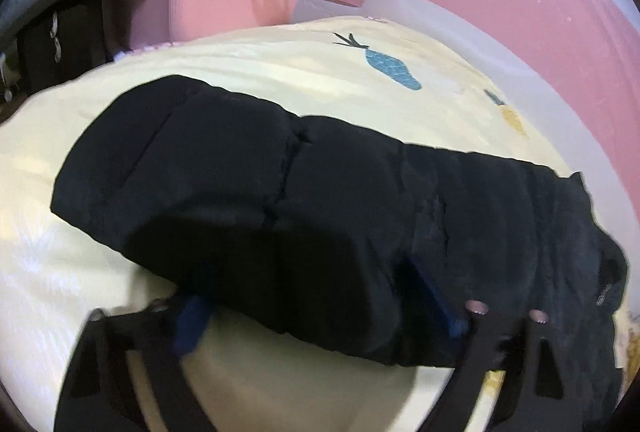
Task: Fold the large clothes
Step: 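Grasp the sleeve nearest the left tool with the left tool and lift it, then fold the held sleeve across the jacket body and open the left tool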
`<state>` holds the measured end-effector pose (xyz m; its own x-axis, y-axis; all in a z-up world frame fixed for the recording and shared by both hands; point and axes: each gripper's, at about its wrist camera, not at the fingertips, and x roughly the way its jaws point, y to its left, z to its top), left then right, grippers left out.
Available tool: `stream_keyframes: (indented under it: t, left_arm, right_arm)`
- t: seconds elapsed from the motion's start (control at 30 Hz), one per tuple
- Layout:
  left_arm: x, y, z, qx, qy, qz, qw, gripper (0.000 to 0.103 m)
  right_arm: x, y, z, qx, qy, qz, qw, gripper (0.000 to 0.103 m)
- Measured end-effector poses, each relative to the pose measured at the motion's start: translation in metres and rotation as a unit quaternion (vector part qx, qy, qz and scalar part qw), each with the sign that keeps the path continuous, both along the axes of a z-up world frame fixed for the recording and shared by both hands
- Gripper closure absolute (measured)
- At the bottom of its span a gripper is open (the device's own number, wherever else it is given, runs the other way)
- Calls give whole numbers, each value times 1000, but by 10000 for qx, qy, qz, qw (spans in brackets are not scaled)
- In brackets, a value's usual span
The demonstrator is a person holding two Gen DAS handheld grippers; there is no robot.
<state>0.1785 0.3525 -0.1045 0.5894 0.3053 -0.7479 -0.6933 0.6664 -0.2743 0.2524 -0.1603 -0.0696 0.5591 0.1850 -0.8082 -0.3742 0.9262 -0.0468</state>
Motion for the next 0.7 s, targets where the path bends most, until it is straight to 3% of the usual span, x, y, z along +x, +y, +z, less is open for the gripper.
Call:
stream_keyframes:
  t: [0.03,0.1,0.17,0.27,0.43,0.57,0.7]
  left_arm:
    - [-1,1,1,14,-15,-32,10000,35]
    - [3,9,3,-108,-124,-209,9996,72]
    - [6,8,11,-55,-96,-288,9995,83]
    - [7,-2,35,163,-213,-492,9984,87]
    - [3,-29,102,520,-771,-880,9918,89]
    - [-1,-66,161,800,-1275,-1382,9789,89]
    - [13,-122,208,958,-1674,-2077,9590,89]
  right_arm:
    - [1,-1,-1,5,8,2,10000,43]
    - [0,-2,0,16,0,10,10000,43]
    - [0,-4,0,35,2,-2,10000,43]
    - [-3,-10,3,58,-10,-62,10000,43]
    - [-10,-32,14,159,-125,-303,9993,43]
    - [-16,-49,25,164,-225,-457,9986,43]
    - [-22,-67,34,216,-321,-564,9977,43]
